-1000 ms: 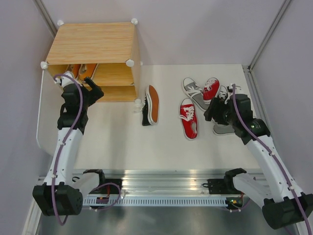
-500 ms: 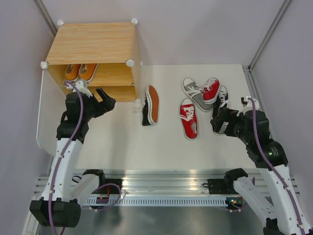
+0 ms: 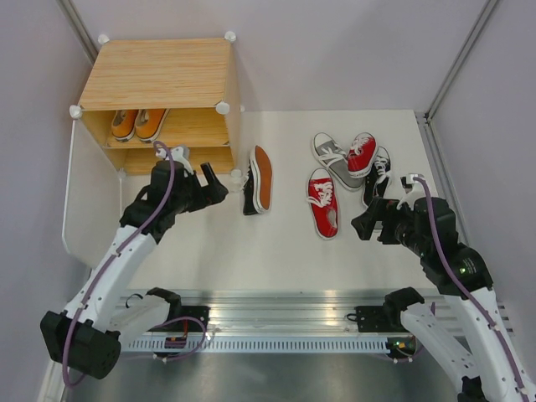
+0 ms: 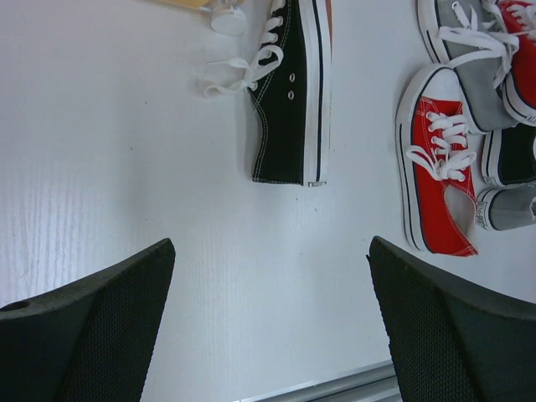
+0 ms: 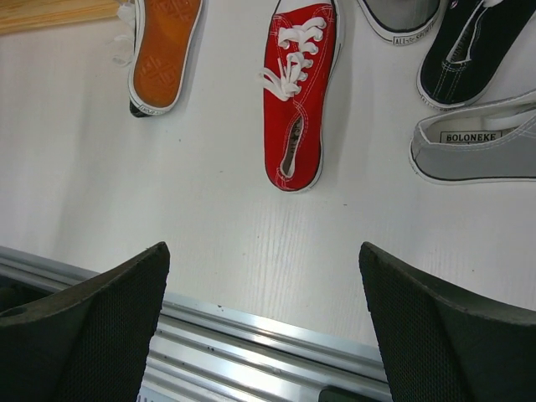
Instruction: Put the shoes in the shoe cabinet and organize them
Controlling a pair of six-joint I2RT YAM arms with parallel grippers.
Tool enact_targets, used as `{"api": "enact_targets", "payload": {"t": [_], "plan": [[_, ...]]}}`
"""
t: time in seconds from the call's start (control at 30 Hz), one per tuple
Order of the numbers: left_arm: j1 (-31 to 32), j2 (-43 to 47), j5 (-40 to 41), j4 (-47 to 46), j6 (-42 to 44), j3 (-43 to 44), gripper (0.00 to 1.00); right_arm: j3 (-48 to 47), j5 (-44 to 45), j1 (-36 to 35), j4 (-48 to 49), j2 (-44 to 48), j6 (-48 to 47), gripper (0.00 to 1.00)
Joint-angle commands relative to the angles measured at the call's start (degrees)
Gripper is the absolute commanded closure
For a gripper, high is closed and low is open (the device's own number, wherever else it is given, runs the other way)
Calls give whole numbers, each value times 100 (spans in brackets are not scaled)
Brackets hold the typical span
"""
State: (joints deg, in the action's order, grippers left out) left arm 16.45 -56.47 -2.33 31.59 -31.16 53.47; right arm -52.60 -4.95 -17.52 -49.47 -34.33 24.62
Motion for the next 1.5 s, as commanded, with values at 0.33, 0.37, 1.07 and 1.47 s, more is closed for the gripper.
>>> {"api": "enact_targets", "payload": {"t": [0.33,0.37,1.07,1.47], "plan": [[1632,-1489,1568,5,-646,1033,0,-243,460,-111,-45,-153,-388,2],[1729,-1586,1682,5,-707,1068,0,-172,460,-111,-1,-171,-379,2],[2161,-4476,1789,-593,-216,2255,9,372,179,-103,640,-690,191,5],[2336,-5111,1946,-593,66,2457,27,382,293,-111,834,-883,254,6]]}}
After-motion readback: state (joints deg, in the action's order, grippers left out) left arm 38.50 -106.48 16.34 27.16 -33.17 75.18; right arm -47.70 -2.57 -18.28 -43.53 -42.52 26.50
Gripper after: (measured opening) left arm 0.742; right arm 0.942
